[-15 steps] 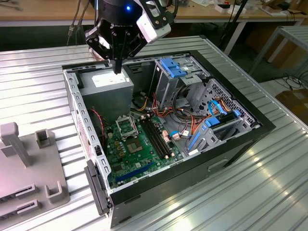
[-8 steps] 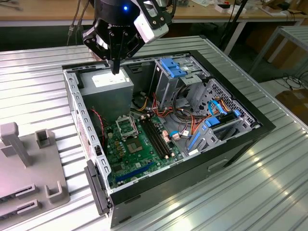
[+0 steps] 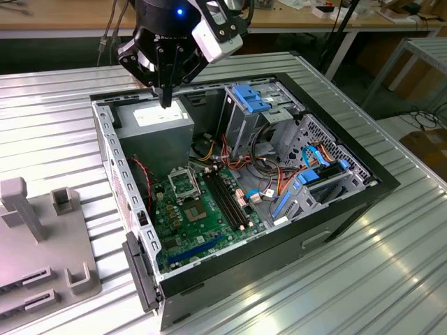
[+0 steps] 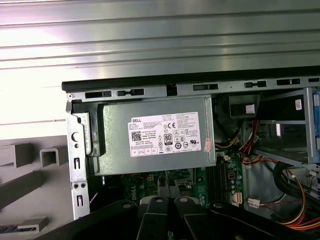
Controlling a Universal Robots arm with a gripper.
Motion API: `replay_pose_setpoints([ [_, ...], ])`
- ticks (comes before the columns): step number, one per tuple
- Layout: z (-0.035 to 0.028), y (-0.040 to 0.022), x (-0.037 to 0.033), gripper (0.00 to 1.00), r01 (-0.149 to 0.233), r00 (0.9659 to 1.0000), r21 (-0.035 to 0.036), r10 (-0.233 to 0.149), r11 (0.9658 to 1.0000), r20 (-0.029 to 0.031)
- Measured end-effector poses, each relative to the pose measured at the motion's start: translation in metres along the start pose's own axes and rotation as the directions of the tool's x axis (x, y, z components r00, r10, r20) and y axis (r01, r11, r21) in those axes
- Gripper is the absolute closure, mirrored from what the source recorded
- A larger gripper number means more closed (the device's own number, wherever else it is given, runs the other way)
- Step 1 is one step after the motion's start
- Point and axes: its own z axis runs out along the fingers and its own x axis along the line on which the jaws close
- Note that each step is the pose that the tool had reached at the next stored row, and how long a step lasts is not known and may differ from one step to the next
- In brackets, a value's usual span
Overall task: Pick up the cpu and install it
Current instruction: 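Reach for the cpu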
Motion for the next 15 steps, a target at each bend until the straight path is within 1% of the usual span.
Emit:
replay_pose_setpoints([
  [15,-0.0001,-0.0003,0.0040,0.89,0.000,1.0000,0.0001,0.000,1.0000,-0.0004],
])
